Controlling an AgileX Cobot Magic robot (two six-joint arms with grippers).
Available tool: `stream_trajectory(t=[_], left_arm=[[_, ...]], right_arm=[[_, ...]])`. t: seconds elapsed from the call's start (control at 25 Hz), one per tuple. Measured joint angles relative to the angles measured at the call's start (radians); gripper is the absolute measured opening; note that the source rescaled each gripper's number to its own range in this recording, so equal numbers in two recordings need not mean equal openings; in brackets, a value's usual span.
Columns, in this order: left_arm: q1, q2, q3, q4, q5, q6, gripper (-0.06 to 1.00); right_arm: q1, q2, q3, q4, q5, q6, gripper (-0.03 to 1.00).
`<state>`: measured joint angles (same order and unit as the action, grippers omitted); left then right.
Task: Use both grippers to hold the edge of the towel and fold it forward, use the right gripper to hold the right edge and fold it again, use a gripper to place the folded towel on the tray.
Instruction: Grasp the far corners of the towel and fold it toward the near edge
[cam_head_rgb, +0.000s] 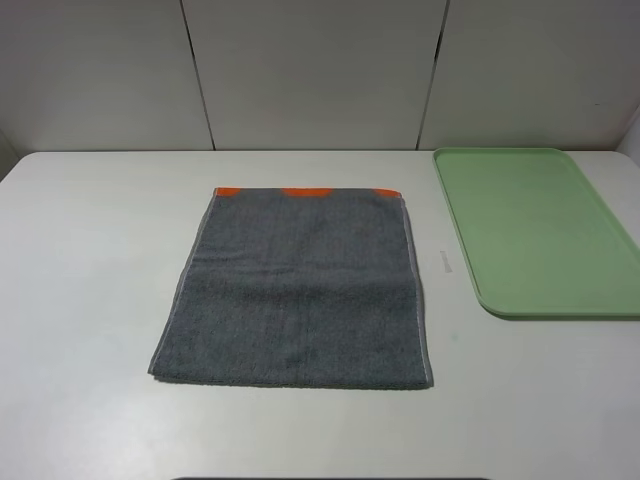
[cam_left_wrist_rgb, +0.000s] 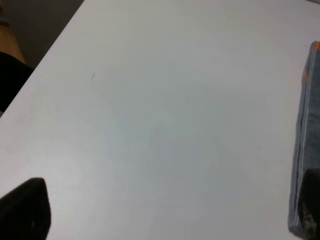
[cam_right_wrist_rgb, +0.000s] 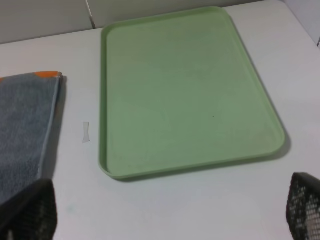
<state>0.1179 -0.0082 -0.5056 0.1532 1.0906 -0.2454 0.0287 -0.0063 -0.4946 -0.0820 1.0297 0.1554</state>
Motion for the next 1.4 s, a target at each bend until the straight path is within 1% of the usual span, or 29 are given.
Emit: stream_trajectory(t=[0.92,1.04,1.4], left_arm=[[0.000,0.000,0.000,0.000,0.000,0.000,1.00],[0.000,0.000,0.000,0.000,-0.019,0.000,1.00],[0.000,0.000,0.000,0.000,-0.026,0.000,1.00]], right_arm=[[0.000,0.000,0.000,0.000,0.000,0.000,1.00],[0.000,0.000,0.000,0.000,0.000,0.000,1.00],[0.000,0.000,0.000,0.000,0.000,0.000,1.00]])
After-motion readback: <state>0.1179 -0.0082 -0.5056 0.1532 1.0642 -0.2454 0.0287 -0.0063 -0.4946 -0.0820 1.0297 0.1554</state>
